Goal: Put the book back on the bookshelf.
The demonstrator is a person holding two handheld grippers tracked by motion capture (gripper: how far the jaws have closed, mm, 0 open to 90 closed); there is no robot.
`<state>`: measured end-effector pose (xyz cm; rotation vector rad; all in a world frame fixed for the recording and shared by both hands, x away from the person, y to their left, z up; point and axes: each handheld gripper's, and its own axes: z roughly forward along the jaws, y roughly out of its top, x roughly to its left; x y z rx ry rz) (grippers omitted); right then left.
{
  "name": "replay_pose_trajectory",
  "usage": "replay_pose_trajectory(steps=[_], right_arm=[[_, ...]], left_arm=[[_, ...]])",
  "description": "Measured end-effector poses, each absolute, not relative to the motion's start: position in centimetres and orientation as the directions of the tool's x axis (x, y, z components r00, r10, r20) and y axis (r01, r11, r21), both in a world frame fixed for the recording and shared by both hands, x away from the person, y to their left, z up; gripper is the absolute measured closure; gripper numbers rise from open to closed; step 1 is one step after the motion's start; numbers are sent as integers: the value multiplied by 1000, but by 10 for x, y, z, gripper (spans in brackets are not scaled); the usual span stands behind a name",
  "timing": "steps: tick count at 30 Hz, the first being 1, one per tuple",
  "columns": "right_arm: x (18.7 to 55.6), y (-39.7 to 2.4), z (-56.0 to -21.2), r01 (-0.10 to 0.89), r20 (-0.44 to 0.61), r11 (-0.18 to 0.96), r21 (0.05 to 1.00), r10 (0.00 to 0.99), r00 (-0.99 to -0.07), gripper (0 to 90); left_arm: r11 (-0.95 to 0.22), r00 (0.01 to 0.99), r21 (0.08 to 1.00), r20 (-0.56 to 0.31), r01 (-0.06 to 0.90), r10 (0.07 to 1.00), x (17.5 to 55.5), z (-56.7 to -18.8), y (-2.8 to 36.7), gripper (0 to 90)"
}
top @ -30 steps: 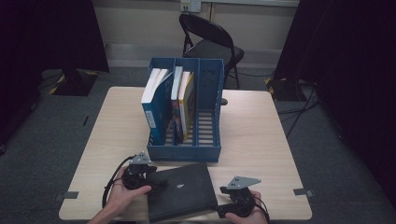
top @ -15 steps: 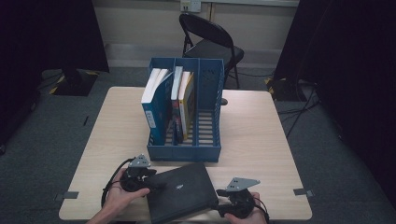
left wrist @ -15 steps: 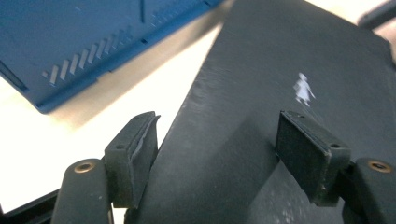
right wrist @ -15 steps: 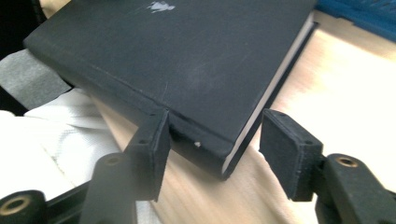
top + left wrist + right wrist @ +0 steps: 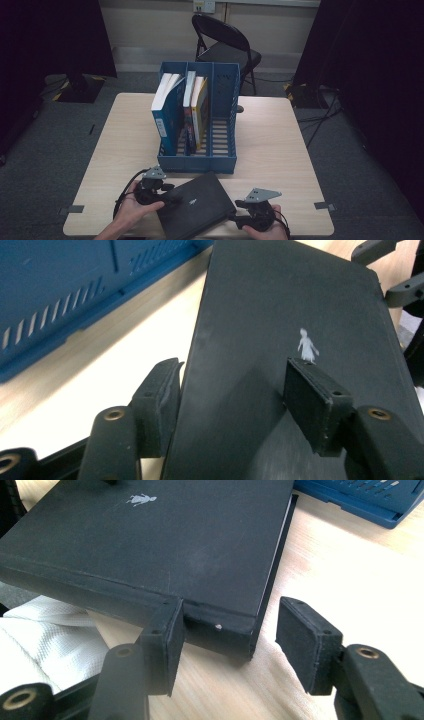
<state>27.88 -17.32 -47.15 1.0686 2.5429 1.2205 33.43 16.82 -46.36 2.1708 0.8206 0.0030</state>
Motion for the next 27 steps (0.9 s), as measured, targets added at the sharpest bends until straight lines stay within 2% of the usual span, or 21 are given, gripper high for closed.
replay_pose_trajectory(steps=[3, 8, 12, 16, 18, 21, 27], right_arm=[[279, -173, -472, 539, 174, 429, 725, 643, -746, 433], [278, -171, -470, 532, 155, 431, 729, 653, -741, 481], [284, -172, -471, 548, 172, 416, 726, 662, -730, 482], [287, -172, -472, 560, 192, 403, 724, 663, -724, 487], [287, -173, -472, 563, 195, 400, 723, 664, -722, 488], [288, -173, -472, 572, 212, 393, 720, 660, -721, 489], [294, -172, -471, 564, 200, 406, 719, 657, -727, 485]], left_arm=[[-459, 784, 690, -263, 560, 562, 334, -464, 170, 406], [-467, 784, 678, -273, 568, 557, 329, -463, 173, 410], [-485, 785, 662, -270, 572, 557, 320, -461, 177, 423], [-445, 768, 670, -308, 594, 561, 328, -463, 179, 498], [-434, 763, 684, -288, 587, 578, 334, -463, 174, 484], [-462, 798, 702, -259, 542, 544, 334, -462, 170, 532], [-484, 805, 692, -245, 536, 541, 328, -461, 172, 495]])
